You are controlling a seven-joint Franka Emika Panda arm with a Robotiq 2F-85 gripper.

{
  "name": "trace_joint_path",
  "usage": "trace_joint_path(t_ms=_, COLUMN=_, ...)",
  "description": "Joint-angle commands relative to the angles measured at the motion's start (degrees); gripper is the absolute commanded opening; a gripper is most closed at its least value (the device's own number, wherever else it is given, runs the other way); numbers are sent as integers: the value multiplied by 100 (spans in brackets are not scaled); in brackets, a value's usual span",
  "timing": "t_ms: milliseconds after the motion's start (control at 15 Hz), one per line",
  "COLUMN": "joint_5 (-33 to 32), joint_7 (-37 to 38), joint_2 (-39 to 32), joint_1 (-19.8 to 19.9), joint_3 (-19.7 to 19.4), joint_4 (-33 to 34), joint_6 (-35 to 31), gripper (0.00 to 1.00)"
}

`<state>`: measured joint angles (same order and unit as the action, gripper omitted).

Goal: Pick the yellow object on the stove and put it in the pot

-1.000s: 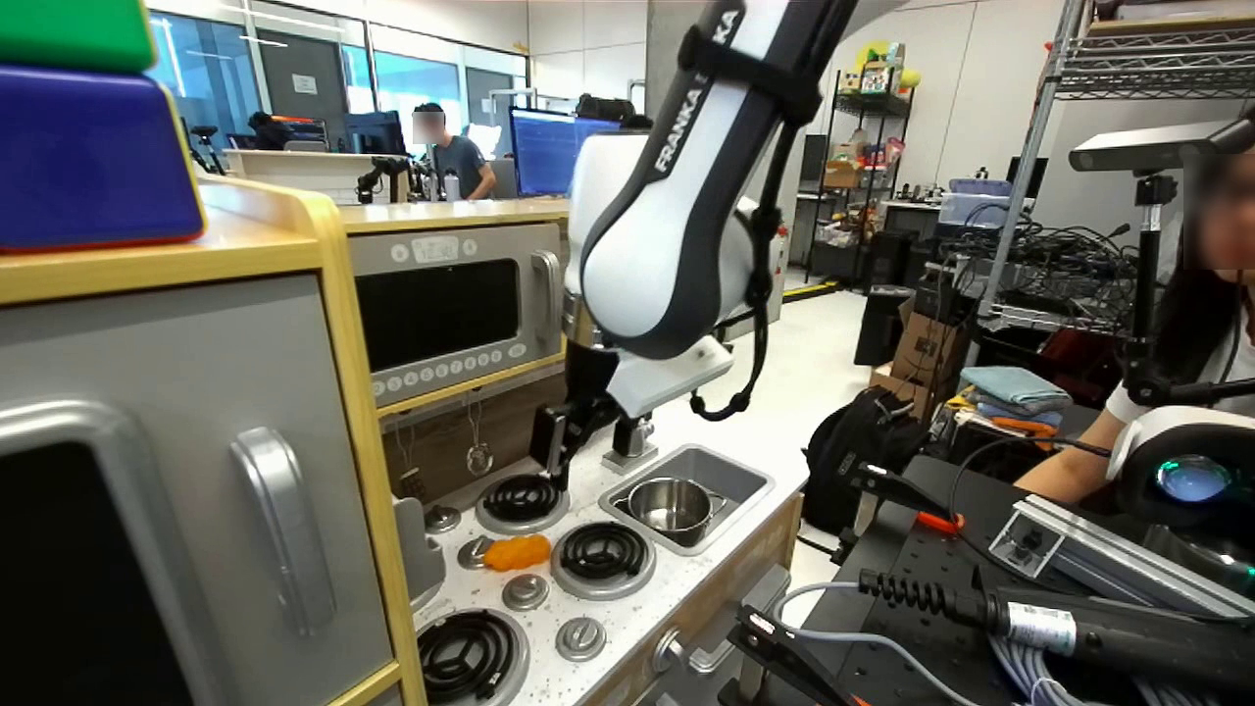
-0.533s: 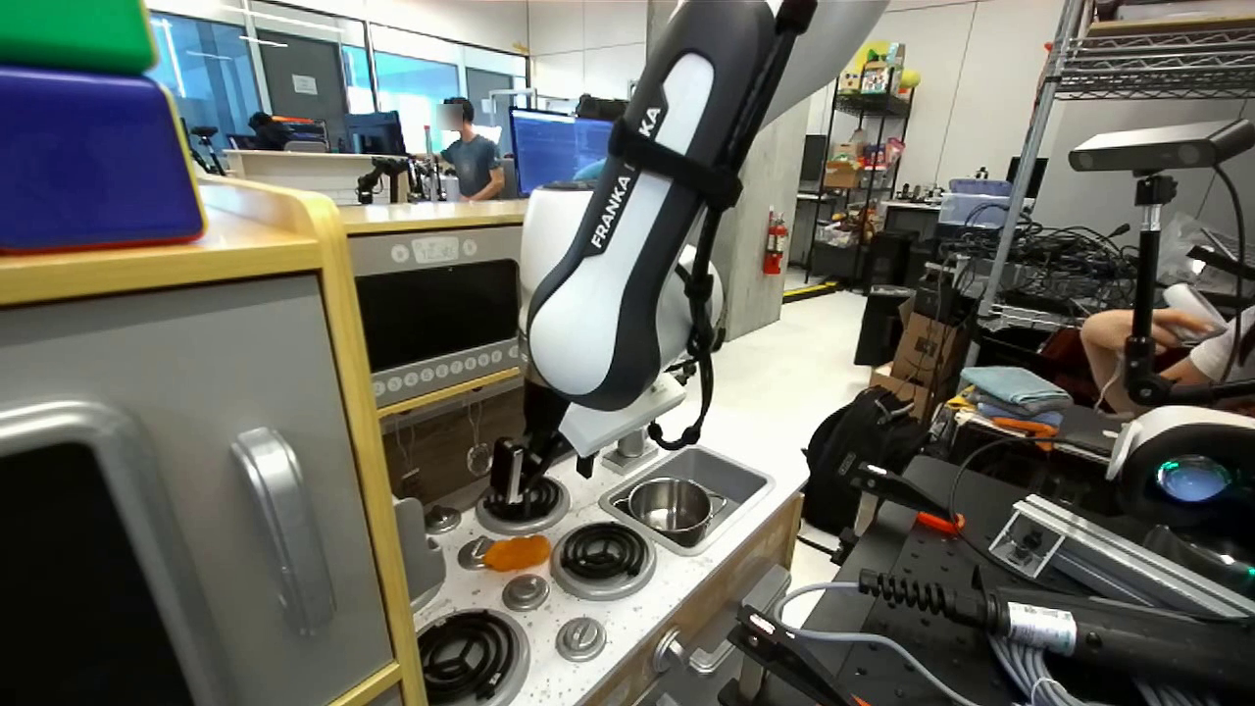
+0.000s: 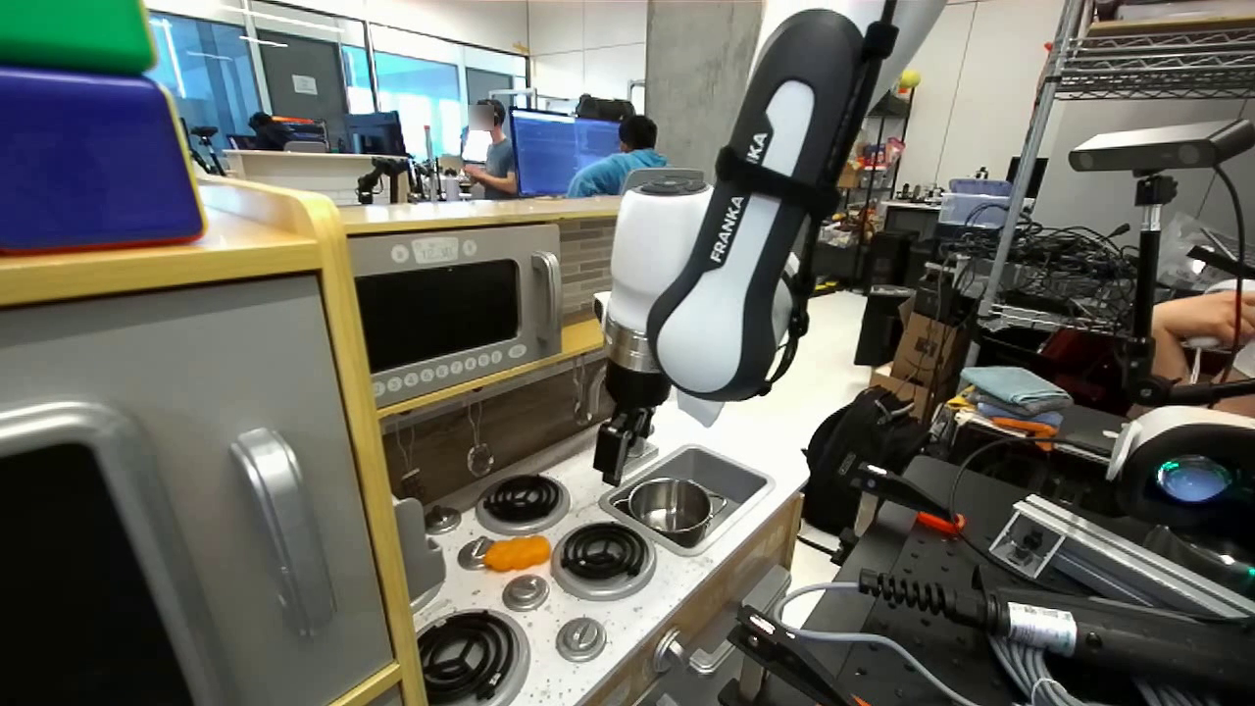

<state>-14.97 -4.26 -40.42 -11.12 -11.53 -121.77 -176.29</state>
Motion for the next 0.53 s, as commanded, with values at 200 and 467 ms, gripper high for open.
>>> trace_joint_path(t_ms=200, joint_5=-240, joint_7=-872, joint_2=214, joint_1=563, joint_3=236, joint_4=-551, joint_6=-819, gripper=100)
trace_joint_path(t_ms=467, joint_5=-236, joint_7=-919, joint_2=181, joint_1=764, joint_3=531, joint_4=-495, joint_6=-610, gripper=100)
